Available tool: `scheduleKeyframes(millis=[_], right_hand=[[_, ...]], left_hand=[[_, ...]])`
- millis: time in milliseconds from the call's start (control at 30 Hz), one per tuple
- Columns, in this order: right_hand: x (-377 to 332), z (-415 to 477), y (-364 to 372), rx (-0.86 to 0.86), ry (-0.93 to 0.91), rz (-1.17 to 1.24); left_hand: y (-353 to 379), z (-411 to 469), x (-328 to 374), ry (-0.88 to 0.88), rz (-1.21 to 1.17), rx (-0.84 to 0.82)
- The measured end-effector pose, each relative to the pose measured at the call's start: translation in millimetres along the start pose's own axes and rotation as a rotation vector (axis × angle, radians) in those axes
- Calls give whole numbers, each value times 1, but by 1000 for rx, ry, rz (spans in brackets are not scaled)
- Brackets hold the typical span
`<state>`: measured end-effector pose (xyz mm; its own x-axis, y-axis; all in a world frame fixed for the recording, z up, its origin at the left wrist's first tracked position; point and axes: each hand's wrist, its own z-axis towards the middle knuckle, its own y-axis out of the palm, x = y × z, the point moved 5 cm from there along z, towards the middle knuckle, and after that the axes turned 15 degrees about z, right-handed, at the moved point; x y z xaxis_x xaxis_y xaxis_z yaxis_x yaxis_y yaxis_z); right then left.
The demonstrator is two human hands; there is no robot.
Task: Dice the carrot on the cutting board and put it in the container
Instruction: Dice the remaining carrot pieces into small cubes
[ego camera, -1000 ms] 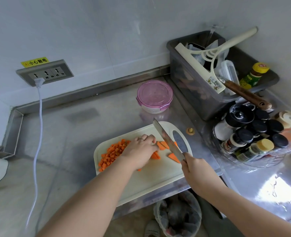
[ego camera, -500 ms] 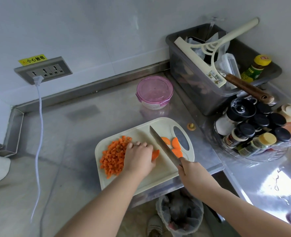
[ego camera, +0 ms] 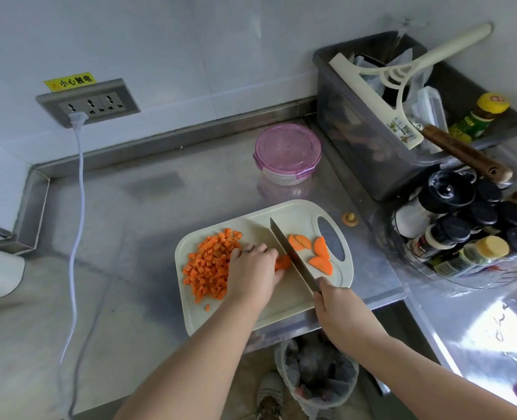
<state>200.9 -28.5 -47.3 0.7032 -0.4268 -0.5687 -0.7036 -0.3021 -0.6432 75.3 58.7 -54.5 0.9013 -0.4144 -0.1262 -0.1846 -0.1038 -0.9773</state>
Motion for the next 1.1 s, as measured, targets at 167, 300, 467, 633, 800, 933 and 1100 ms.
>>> scheduleKeyframes(millis=[167, 300, 467, 633, 800, 933, 1100], right_hand=[[-2, 0, 2, -14, 7, 0], [-3, -1, 4, -10, 18, -15], [-5, -2, 5, -14, 27, -1], [-4, 1, 6, -30, 45, -12], [-6, 2, 7, -52, 57, -70], [-4, 4, 4, -32, 57, -8], [-2, 1, -2, 61, 3, 32]], left_hand=[[0, -2, 1, -6, -6, -4], [2, -5, 1, -7, -16, -16], [1, -4, 2, -38, -47, -21], [1, -3, 2, -78, -93, -15], [3, -5, 3, -106, -121, -8], [3, -5, 1, -91, -121, -10], [3, -7, -3, -122, -151, -1]])
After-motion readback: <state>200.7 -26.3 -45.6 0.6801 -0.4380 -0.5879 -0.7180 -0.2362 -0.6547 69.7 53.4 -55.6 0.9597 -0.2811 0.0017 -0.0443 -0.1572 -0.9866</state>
